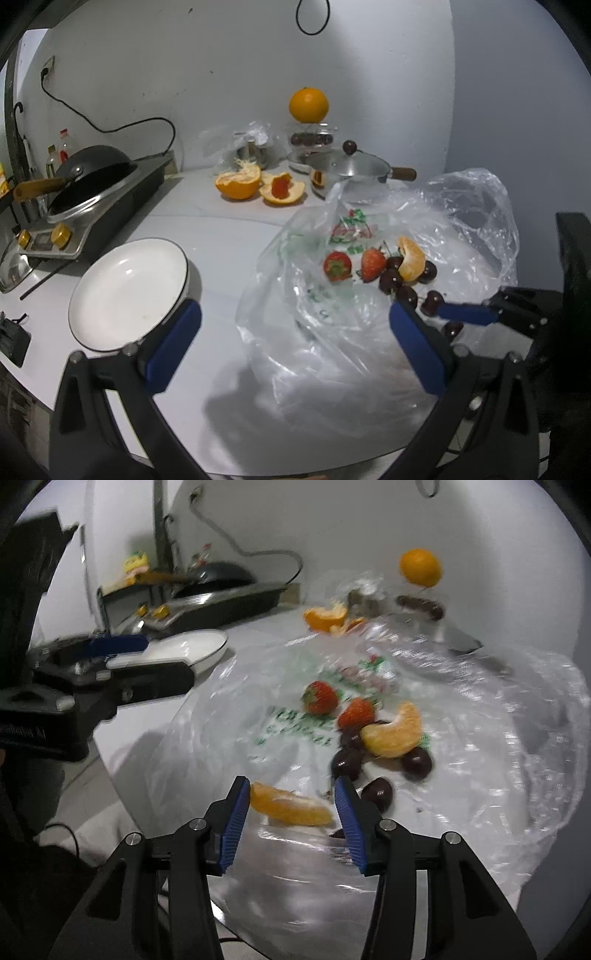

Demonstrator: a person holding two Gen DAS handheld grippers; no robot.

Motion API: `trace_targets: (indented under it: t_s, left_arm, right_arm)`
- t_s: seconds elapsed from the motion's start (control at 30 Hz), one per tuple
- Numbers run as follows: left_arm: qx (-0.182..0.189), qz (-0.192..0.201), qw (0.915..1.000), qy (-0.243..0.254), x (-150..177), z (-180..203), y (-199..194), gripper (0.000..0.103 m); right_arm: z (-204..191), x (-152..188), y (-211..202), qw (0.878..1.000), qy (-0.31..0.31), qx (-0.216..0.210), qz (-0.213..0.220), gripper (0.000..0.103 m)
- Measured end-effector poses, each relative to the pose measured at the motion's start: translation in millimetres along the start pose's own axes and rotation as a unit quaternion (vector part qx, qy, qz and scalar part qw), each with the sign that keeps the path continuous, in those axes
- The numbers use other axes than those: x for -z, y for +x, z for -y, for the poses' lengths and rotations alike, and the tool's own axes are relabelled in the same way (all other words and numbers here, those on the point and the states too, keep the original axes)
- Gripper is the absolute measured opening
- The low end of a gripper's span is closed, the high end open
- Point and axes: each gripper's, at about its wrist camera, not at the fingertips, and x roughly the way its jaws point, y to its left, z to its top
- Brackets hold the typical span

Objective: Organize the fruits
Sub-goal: 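Close the right gripper on the orange segment and lift it, then lower the left gripper onto a dark cherry and close on it while right holds segment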

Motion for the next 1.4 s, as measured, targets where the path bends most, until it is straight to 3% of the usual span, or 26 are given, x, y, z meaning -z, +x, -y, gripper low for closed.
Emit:
trace_targets:
  t_s: [0.2, 0.4, 0.83, 1.07, 1.4]
  left_arm:
    - [-0.002, -0.001, 1.0000, -0.008, 2, -6, 0, 0.103]
    - [0.004, -0.001, 1.0000, -0.008, 3, -8, 0, 0.103]
    - [0.008, 0.000, 0.9999, -0.012, 4, -16, -3, 0.103]
    - [0.013, 0.005, 0.9999, -0.004, -7, -10, -3, 0.103]
    - [0.028, 0.011, 0.9994, 0.014, -26, 17, 7, 0.103]
  right_arm:
    - [-7, -3, 16, 0.999, 0.012, 0.022, -0.020, 0.063]
    - [-9, 2, 23, 0.998, 0.038, 0.026, -0.034, 0.063]
    - [-11, -1, 23, 0.998, 0.057, 0.040, -0.010, 0.058]
    - [1, -10, -1, 0.997, 0.071, 0.034, 0.018, 0.058]
    - [30, -22, -36, 0.993, 0.078, 0.065, 0.054, 0.058]
